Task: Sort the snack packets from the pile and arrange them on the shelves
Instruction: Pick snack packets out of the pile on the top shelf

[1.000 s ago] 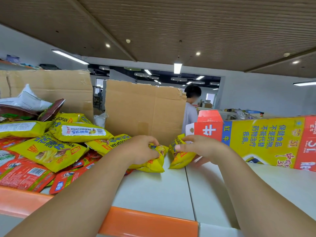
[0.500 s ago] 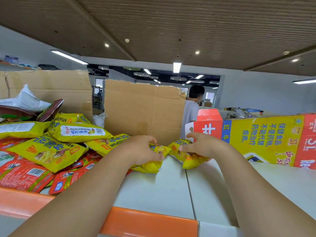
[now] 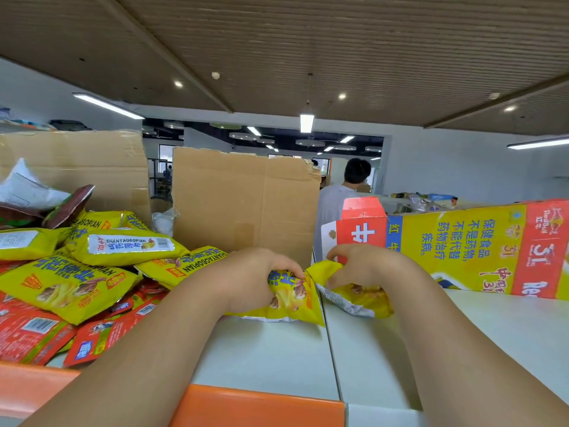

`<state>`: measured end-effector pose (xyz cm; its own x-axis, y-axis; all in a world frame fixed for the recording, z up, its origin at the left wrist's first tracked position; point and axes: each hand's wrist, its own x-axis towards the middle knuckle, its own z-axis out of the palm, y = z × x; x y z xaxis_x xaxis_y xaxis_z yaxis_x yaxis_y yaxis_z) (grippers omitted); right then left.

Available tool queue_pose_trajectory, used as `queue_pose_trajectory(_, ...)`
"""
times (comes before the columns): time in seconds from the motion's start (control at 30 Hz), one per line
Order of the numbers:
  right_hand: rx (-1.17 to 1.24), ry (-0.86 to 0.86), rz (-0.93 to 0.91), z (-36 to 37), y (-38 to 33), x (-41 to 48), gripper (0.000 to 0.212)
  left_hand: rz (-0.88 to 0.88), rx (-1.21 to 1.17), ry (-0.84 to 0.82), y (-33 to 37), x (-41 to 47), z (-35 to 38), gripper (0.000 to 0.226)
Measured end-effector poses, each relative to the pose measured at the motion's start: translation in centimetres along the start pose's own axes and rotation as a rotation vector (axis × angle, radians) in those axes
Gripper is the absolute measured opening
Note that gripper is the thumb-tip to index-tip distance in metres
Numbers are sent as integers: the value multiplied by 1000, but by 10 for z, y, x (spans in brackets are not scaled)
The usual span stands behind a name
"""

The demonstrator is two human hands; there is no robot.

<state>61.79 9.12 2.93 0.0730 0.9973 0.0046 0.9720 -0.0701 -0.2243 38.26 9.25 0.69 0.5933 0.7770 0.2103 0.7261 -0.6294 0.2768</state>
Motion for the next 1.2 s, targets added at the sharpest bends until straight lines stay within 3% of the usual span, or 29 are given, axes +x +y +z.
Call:
queue_pose_trajectory(0.13, -54, 10, 46, 1, -1, 2, 58, 0, 74, 151, 4, 7, -6, 59)
queue_pose_trajectory(0.2, -74, 42, 64, 5, -3, 4, 50, -46, 179, 136, 9, 10, -7, 48)
queue_pose_trajectory(0.27, -109, 12, 47, 12, -12, 4, 47, -66, 84, 68, 4, 13, 1, 43)
queue_pose_trajectory(0.4, -273, -143, -16, 29, -33, 1, 75, -92, -162, 4, -9, 13, 9, 35)
queue_pose_trajectory(0.53, -292, -174, -1, 35, -41, 3, 79, -102, -51, -74, 9, 11, 13, 28)
queue_pose_trajectory(0.67, -302, -175, -9, 34, -38, -1, 77, -128, 162, -296, 22, 11, 23, 69)
queue_pose_trajectory(0.87, -301, -223, -17, 28, -42, -6, 77, -122, 207, -313, 18, 23, 34, 79)
queue_pose_trajectory(0.93, -295, -235, -3, 27, -37, -5, 82, -102, 103, -228, 12, 24, 37, 78)
queue_pose_trajectory(1.0, -300, -238, 23, 23, -31, -4, 92, -130, -32, -18, 6, 23, 35, 76)
queue_pose_trajectory(1.07, -359, -205, 25, 21, -27, -6, 96, -161, -3, 138, 2, 24, 31, 77)
queue_pose_trajectory(1.2, -403, -134, 6, 40, -18, -16, 89, -198, 193, -140, 7, 24, 33, 79)
